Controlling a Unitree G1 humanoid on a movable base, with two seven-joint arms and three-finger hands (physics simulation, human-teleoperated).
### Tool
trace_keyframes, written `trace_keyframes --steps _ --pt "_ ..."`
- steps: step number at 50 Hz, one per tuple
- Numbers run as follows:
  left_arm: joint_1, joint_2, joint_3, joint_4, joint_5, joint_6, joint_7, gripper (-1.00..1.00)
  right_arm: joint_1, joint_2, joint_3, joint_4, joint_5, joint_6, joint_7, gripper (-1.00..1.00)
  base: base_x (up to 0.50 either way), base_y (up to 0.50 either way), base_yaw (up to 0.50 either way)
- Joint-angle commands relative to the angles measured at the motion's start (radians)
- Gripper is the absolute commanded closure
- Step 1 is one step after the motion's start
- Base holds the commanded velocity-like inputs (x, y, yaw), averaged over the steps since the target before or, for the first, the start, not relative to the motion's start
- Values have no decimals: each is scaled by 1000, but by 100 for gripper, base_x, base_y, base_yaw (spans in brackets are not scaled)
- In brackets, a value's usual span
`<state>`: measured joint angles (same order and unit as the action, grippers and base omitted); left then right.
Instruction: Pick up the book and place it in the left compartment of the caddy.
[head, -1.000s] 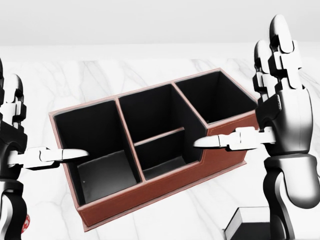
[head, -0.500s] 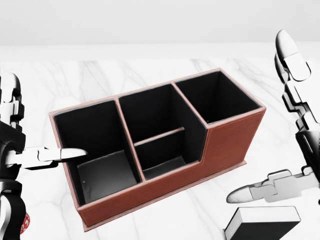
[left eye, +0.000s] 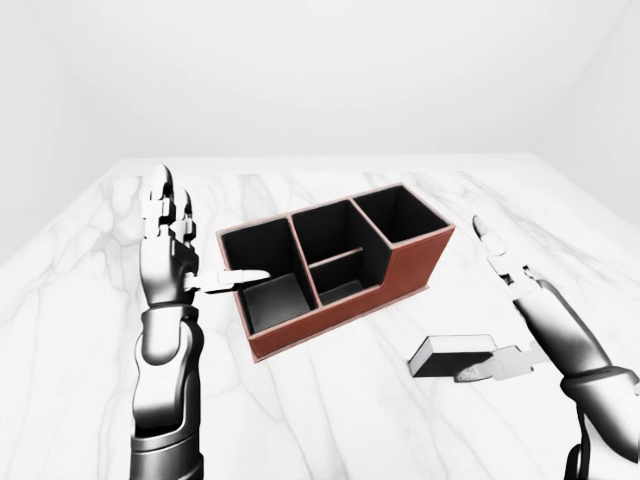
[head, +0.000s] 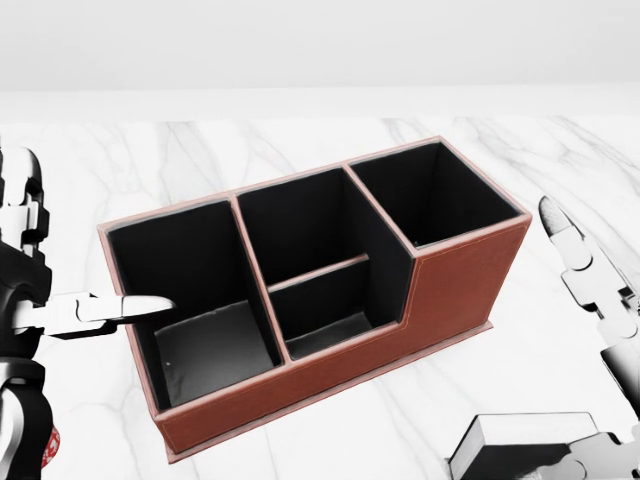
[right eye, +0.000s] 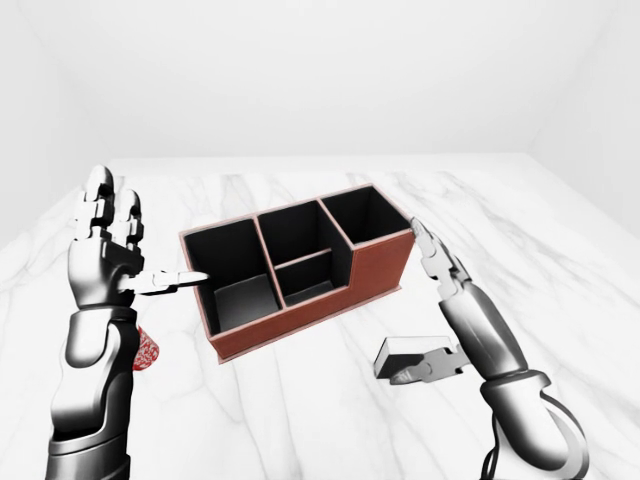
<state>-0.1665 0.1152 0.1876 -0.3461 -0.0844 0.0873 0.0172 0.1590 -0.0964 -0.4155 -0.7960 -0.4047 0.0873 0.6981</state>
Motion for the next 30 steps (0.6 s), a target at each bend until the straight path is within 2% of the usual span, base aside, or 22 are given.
trace_keyframes --steps 1,5,14,30 --pt "2 -2 -4 7 4 0 0 -100 61 42 -48 7 -57 0 0 -100 0 0 0" --pt "4 -2 -1 2 4 0 1 -100 67 45 -46 29 -80 0 0 -100 0 0 0" --pt "5 -2 2 10 2 0 0 -100 65 43 15 81 -156 0 0 -100 0 0 0" --pt "28 -2 14 -41 -2 0 -1 -100 37 2 96 170 -257 0 0 -100 0 0 0"
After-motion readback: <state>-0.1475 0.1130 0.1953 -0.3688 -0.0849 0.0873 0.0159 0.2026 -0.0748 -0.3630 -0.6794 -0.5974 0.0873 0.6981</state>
